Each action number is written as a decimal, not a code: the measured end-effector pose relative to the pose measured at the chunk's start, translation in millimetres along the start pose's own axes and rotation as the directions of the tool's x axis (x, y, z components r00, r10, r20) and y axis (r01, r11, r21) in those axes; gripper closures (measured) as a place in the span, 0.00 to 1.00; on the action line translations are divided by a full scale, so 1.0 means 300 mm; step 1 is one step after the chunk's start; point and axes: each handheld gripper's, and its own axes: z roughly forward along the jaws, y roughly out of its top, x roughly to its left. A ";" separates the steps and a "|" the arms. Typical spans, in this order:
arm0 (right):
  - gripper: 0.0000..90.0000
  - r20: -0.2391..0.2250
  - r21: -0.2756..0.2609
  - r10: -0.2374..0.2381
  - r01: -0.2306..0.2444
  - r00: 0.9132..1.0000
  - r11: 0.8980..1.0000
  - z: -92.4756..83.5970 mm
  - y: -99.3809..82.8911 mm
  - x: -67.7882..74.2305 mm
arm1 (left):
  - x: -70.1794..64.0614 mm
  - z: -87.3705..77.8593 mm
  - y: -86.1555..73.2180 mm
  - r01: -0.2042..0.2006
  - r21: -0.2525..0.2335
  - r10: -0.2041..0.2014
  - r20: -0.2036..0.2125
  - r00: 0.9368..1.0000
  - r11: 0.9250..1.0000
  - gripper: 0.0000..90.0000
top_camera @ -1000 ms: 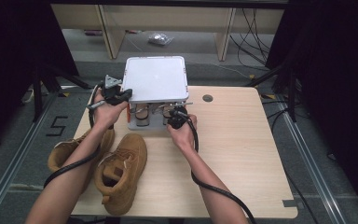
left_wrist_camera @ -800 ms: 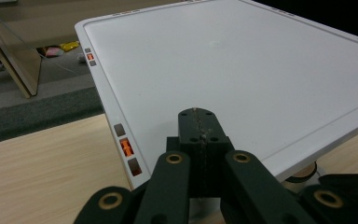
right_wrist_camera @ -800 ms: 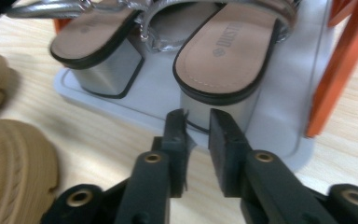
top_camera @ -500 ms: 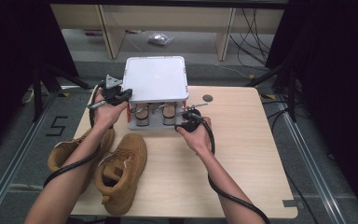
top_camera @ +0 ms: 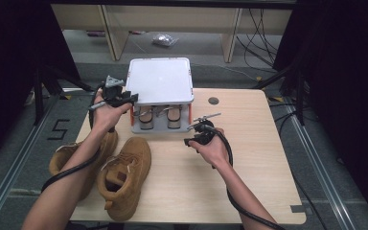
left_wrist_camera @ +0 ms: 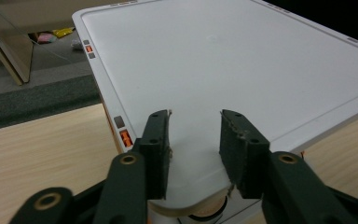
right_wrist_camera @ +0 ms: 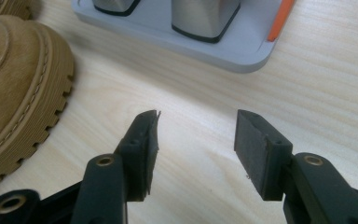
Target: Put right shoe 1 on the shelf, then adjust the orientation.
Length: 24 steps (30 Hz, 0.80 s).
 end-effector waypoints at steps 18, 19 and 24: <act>0.53 0.001 -0.005 -0.040 0.040 0.999 0.999 -0.055 -0.054 -0.004 | 0.116 -0.194 -0.047 0.047 0.067 -0.045 -0.033 0.998 0.997 0.34; 0.53 -0.003 -0.003 -0.023 0.023 1.000 1.000 -0.056 -0.058 -0.002 | 0.121 -0.202 -0.051 0.050 0.064 -0.048 -0.036 0.998 0.997 0.34; 0.53 0.007 -0.002 -0.028 0.028 1.000 1.000 -0.069 -0.069 -0.016 | 0.139 -0.252 -0.071 0.039 0.077 -0.035 -0.047 0.998 0.996 0.35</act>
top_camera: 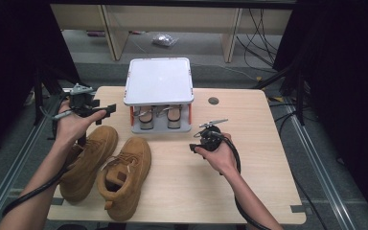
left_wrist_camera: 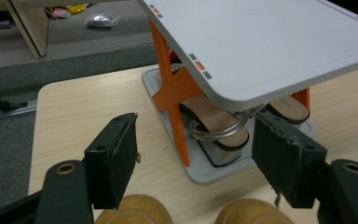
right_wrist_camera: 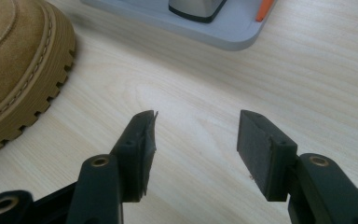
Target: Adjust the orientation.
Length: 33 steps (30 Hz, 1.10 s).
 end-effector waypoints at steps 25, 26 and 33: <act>0.51 0.003 0.008 0.009 -0.009 1.000 1.000 0.005 -0.013 0.025 | 0.160 -0.214 -0.206 0.032 0.179 -0.017 -0.083 0.996 0.983 0.51; 0.51 -0.001 0.009 0.008 -0.008 1.000 1.000 0.008 -0.014 0.025 | 0.166 -0.223 -0.217 0.037 0.182 -0.020 -0.090 0.996 0.983 0.51; 0.50 0.001 0.016 -0.006 0.006 1.000 1.000 0.016 -0.022 0.025 | 0.202 -0.269 -0.274 0.080 0.229 -0.057 -0.106 0.993 0.970 0.58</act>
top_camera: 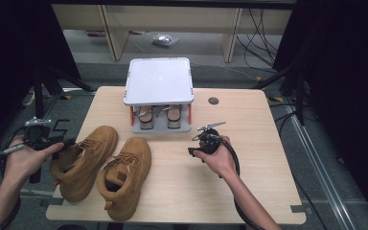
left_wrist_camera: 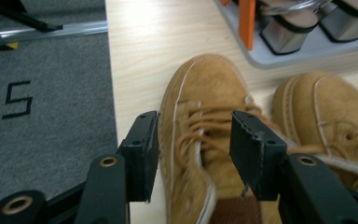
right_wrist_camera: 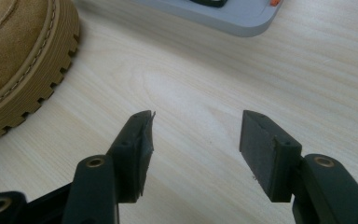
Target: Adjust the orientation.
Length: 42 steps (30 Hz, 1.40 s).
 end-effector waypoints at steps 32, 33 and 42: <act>0.50 -0.003 0.006 0.012 -0.012 1.000 1.000 0.009 -0.009 0.000 | -0.034 0.028 -0.054 0.063 0.166 -0.048 -0.093 0.994 0.984 0.86; 0.50 -0.001 0.004 0.002 -0.002 1.000 1.000 0.010 -0.010 -0.004 | -0.038 0.028 -0.054 0.061 0.163 -0.044 -0.103 0.994 0.985 0.86; 0.49 -0.001 0.009 -0.011 0.011 1.000 1.000 0.007 -0.010 -0.010 | -0.047 0.025 -0.050 0.030 0.137 -0.012 -0.126 0.992 0.990 0.91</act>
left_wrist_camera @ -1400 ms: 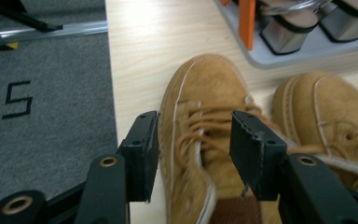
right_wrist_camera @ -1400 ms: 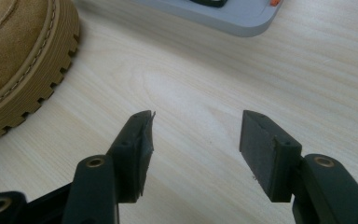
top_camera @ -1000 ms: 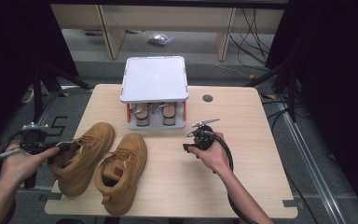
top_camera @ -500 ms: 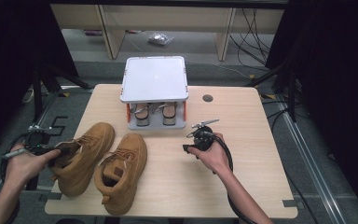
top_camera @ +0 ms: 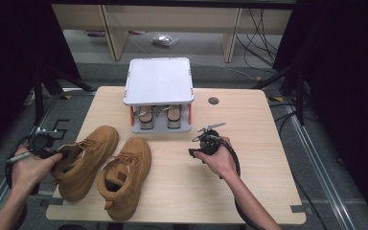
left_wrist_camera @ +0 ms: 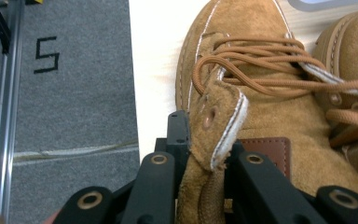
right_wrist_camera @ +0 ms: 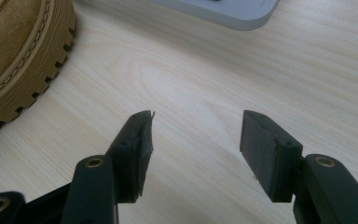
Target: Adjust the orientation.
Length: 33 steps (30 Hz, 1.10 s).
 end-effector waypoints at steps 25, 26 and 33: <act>0.49 0.033 -0.012 0.014 -0.014 0.999 1.000 -0.015 -0.001 -0.014 | -0.047 -0.056 0.066 -0.133 -0.092 0.120 -0.130 0.984 0.987 0.93; 0.49 0.033 -0.013 0.014 -0.014 0.999 1.000 -0.014 -0.001 -0.014 | -0.047 -0.058 0.067 -0.121 -0.108 0.106 -0.131 0.986 0.987 0.93; 0.49 0.017 -0.021 0.033 -0.033 0.999 0.999 -0.014 -0.001 -0.007 | -0.046 -0.074 0.088 -0.125 -0.128 0.108 -0.131 0.986 0.984 0.93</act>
